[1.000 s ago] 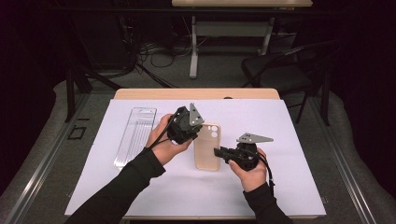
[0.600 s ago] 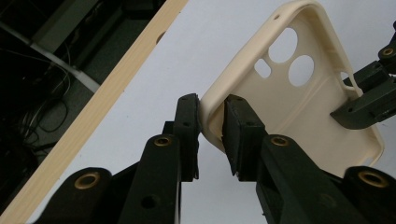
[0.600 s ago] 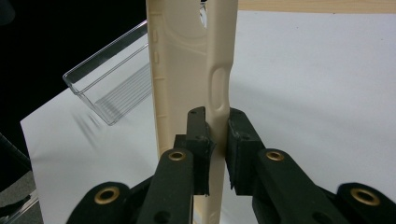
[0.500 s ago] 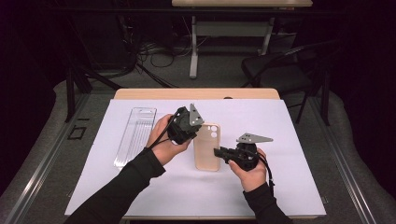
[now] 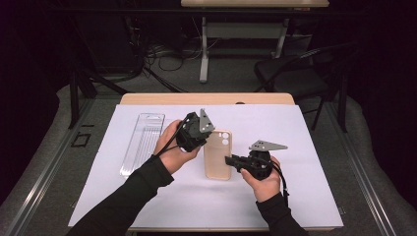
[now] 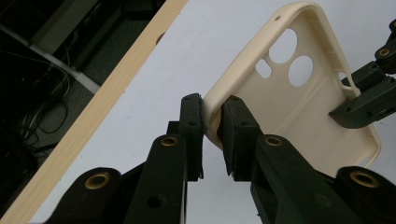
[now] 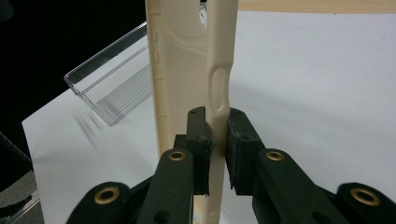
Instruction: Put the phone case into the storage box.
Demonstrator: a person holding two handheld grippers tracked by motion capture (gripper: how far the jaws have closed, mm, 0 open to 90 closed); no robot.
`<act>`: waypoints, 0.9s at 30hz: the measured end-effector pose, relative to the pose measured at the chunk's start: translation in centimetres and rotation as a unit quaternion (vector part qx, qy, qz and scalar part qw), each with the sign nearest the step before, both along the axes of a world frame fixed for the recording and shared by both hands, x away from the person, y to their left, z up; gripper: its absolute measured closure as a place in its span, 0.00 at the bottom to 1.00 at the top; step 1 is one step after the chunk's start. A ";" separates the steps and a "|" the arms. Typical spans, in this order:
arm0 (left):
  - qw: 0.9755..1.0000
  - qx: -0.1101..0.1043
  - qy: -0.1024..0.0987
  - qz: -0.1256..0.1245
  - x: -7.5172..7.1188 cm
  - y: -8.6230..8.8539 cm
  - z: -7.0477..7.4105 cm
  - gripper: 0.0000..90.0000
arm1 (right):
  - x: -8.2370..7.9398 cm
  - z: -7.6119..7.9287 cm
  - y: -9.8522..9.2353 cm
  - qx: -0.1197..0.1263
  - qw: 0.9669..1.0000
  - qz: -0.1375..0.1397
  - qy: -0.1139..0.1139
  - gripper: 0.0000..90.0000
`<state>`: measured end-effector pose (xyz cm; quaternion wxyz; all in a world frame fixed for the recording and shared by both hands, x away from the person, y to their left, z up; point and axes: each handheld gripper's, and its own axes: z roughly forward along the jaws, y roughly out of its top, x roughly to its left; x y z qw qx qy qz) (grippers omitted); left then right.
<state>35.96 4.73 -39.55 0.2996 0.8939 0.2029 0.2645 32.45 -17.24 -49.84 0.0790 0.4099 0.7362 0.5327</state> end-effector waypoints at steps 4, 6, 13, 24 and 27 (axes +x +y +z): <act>1.000 -0.001 0.000 -0.002 0.0 0.1 0.1 0.89 | 0.0 0.0 0.0 0.001 1.000 0.000 -0.001 0.91; 1.000 0.000 0.000 -0.002 0.0 0.1 0.1 0.89 | 0.0 0.0 0.0 0.002 1.000 0.001 0.000 0.90; 1.000 -0.002 -0.001 -0.002 -0.1 0.1 0.1 0.89 | 0.0 0.0 0.0 0.002 1.000 0.001 0.003 0.90; 1.000 -0.007 -0.002 -0.002 -0.1 0.1 0.1 0.89 | 0.0 0.0 0.0 0.004 1.000 0.003 0.006 0.90; 1.000 -0.007 -0.001 -0.002 -0.1 0.1 0.1 0.89 | 0.1 -0.1 0.1 0.004 1.000 0.006 0.007 0.89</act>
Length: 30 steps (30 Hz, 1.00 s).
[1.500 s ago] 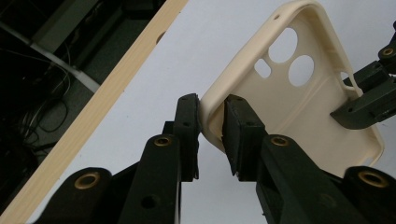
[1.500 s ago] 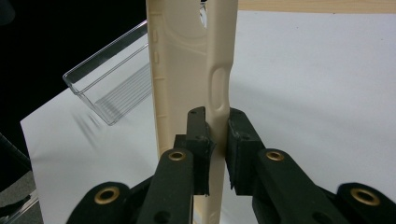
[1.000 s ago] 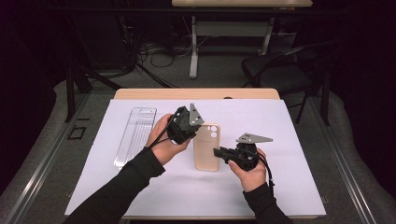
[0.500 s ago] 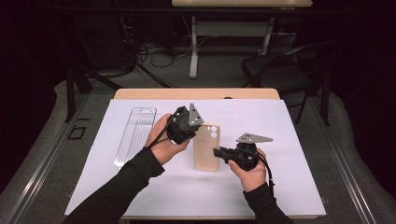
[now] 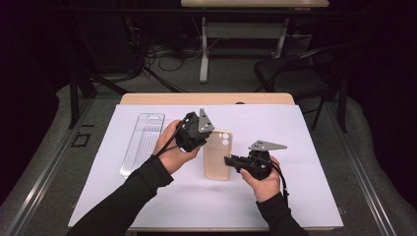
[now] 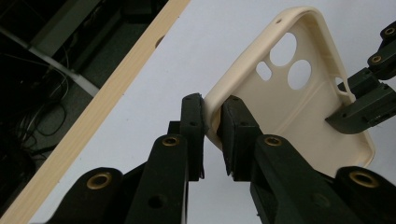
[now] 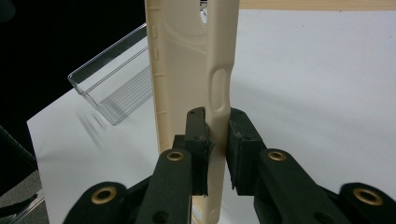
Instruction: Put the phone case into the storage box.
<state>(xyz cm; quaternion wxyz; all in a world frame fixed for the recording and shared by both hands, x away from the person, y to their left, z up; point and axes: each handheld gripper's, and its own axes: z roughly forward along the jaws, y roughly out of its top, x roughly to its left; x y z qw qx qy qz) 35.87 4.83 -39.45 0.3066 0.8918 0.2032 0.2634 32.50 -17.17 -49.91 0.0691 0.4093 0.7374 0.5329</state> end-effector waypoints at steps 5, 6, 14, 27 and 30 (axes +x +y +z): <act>1.000 0.000 0.000 0.003 0.2 0.2 0.0 0.90 | 0.1 -0.1 0.1 -0.001 1.000 0.004 0.003 0.85; 1.000 -0.001 -0.002 0.004 0.2 0.3 0.0 0.90 | 0.1 -0.1 0.1 -0.001 1.000 0.005 0.004 0.85; 1.000 -0.007 -0.005 0.005 0.5 0.8 0.0 0.90 | 0.1 -0.1 0.1 0.003 1.000 0.001 0.003 0.79; 0.999 -0.027 -0.019 0.005 1.1 1.7 -0.1 0.89 | 0.2 0.1 -0.6 0.005 1.000 -0.013 -0.011 0.68; 0.999 -0.030 -0.023 0.006 1.3 2.1 -0.1 0.89 | 0.3 0.2 -0.8 0.000 1.000 -0.018 -0.016 0.64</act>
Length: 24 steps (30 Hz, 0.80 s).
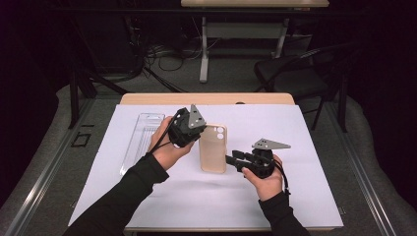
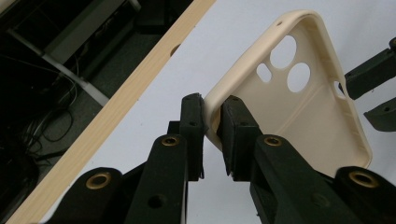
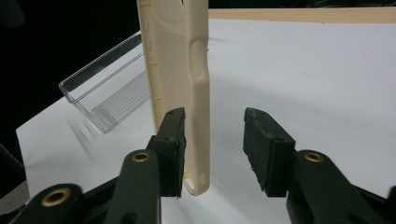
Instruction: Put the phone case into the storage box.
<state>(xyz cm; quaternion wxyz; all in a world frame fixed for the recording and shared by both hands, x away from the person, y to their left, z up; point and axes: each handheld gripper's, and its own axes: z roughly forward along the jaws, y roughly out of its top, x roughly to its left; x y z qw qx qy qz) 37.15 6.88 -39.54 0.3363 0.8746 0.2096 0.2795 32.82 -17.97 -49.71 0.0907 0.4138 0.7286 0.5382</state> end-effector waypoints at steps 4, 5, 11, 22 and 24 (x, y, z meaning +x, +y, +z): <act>1.000 -0.002 -0.005 0.003 0.2 0.4 0.0 0.89 | 0.1 0.0 -0.2 -0.001 1.000 -0.009 -0.008 0.60; 1.000 -0.003 -0.005 0.004 0.3 0.4 0.0 0.89 | 0.1 0.1 -0.3 -0.001 1.000 -0.010 -0.010 0.59; 1.000 -0.011 -0.016 0.005 0.5 1.0 0.1 0.89 | 0.2 0.2 -0.6 -0.016 1.000 -0.015 -0.022 0.55; 0.999 -0.028 -0.033 0.011 1.1 2.0 -0.1 0.89 | 0.2 0.2 -0.6 -0.047 0.997 -0.025 -0.057 0.51; 0.999 -0.032 -0.035 0.013 1.2 2.1 -0.2 0.89 | 0.1 0.2 -0.5 -0.045 0.998 -0.017 -0.051 0.53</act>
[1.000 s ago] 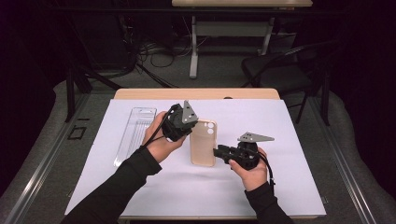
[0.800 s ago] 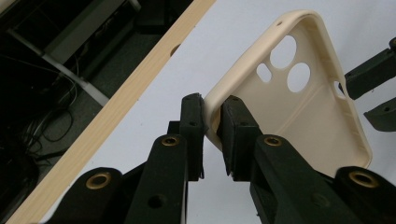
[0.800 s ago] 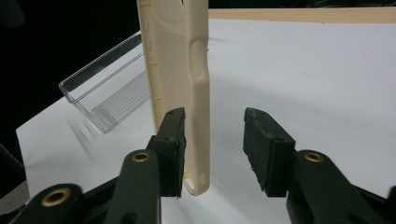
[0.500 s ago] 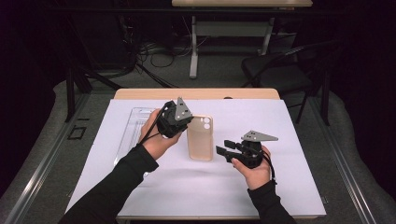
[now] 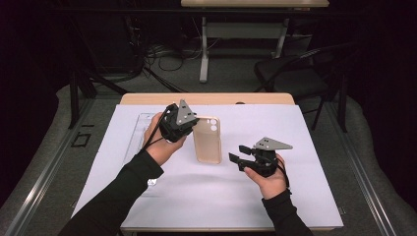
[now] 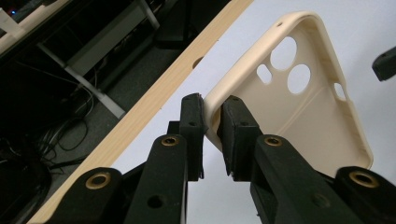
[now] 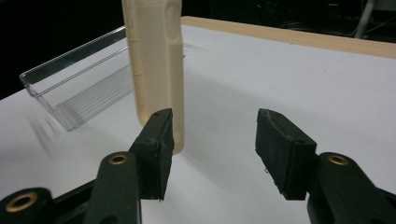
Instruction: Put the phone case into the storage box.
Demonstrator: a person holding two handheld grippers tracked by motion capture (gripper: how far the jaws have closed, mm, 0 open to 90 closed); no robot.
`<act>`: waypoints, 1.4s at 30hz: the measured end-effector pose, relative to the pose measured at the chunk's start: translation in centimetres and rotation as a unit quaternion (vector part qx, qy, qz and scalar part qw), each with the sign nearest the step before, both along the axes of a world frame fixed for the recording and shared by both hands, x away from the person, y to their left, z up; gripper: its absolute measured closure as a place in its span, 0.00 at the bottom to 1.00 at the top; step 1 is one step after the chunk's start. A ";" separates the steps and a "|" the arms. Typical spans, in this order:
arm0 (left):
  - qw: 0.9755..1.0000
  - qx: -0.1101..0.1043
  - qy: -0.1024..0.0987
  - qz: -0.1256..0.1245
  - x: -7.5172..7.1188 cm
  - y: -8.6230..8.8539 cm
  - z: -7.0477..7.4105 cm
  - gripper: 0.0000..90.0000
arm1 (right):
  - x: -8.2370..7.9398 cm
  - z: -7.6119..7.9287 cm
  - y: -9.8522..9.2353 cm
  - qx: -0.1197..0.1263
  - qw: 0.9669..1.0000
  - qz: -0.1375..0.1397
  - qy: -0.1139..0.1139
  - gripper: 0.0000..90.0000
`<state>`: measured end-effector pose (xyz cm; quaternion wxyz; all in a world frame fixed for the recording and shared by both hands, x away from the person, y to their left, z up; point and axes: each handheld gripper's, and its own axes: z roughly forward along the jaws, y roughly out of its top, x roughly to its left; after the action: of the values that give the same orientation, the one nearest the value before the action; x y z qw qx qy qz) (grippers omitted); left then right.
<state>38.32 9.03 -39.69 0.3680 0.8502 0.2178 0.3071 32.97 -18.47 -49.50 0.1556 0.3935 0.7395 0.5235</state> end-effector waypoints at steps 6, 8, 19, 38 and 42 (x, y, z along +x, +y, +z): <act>1.000 -0.003 -0.008 -0.003 0.2 0.3 0.1 0.89 | 0.0 -0.1 0.2 -0.001 1.000 0.005 -0.003 0.53; 1.000 -0.007 -0.011 -0.004 0.2 0.4 0.1 0.89 | 0.1 -0.1 0.1 0.005 1.000 0.006 0.001 0.52; 1.000 -0.011 -0.023 -0.003 0.2 0.9 0.1 0.89 | 0.0 0.1 -0.1 0.007 1.000 -0.019 -0.007 0.44; 0.998 -0.018 -0.050 0.015 0.4 3.7 1.2 0.89 | -0.4 0.9 -0.7 -0.045 0.997 -0.064 0.006 0.04; 0.998 -0.012 -0.060 0.022 0.5 4.4 1.6 0.89 | -0.7 0.8 -1.1 -0.045 0.997 -0.063 0.002 0.00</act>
<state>38.80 13.42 -38.14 0.3838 0.8209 0.2177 0.3626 32.31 -19.53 -48.69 0.2044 0.4325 0.7366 0.4781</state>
